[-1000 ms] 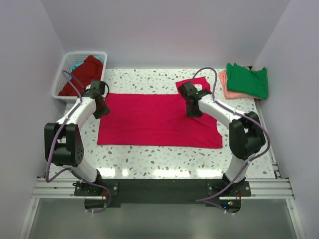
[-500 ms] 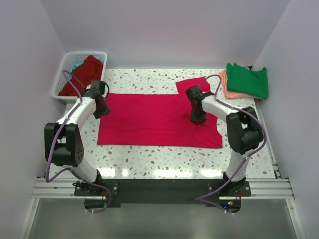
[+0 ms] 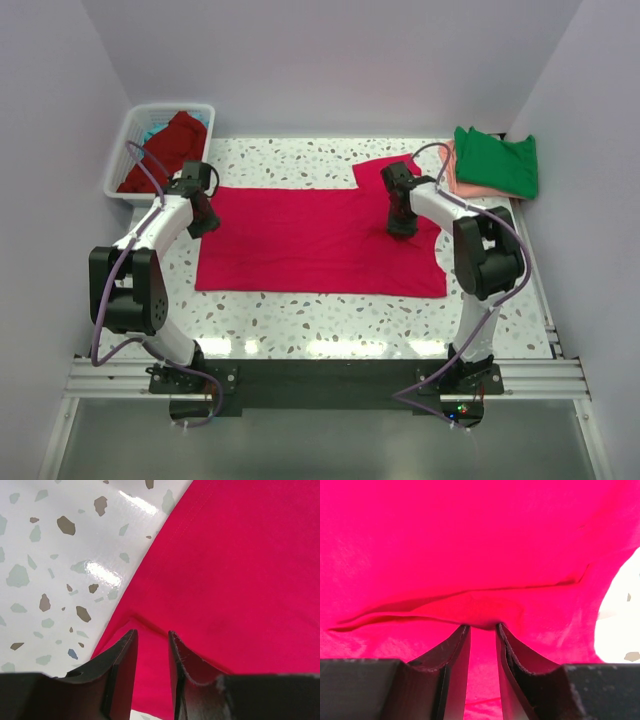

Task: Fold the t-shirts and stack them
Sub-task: Fold the tshirt

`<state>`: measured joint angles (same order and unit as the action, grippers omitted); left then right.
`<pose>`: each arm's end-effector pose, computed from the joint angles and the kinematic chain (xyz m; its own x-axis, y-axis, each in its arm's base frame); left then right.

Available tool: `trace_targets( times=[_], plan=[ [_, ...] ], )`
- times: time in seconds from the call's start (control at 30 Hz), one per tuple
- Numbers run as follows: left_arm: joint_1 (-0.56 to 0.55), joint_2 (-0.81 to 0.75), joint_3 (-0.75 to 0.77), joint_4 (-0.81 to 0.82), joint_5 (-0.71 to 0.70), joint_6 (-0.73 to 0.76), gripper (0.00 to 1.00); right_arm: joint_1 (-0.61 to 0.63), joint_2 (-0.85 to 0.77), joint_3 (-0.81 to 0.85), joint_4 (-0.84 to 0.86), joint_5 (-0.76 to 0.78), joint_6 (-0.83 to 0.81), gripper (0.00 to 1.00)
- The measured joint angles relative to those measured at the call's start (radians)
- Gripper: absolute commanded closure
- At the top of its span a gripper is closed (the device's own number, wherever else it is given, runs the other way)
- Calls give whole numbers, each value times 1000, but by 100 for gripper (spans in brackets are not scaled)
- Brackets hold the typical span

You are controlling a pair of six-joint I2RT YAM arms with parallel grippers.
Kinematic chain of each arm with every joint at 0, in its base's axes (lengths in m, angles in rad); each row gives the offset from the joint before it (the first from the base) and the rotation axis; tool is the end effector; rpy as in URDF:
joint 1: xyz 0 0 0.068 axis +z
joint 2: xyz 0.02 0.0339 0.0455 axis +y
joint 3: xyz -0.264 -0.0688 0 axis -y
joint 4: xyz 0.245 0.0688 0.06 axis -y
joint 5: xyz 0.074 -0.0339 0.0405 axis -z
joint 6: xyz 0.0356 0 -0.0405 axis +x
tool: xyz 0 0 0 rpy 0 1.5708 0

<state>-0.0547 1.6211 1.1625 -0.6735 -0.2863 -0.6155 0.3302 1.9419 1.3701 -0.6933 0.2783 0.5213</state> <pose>0.3255 -0.0078 0.2246 -0.6992 -0.5164 -0.4944 -0.5769 0.8160 -0.0365 0.3691 0.1162 0.1742 -0.8986 0.1982 -0.3914 0.2467 0.9660 -0.0773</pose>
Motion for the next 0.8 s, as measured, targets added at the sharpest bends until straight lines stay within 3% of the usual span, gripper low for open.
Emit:
trace_targets(
  times=[0.23,0.6,0.8],
  plan=[
    [0,0,0,0,0,0,65,-21,17,71,2,22,-31,70],
    [0,51,6,22,0,11,65,-71,175,248,0,45,-56,70],
    [0,187,135,46,-10,11,62,-83,203,423,-6,50,-72,70]
  ],
)
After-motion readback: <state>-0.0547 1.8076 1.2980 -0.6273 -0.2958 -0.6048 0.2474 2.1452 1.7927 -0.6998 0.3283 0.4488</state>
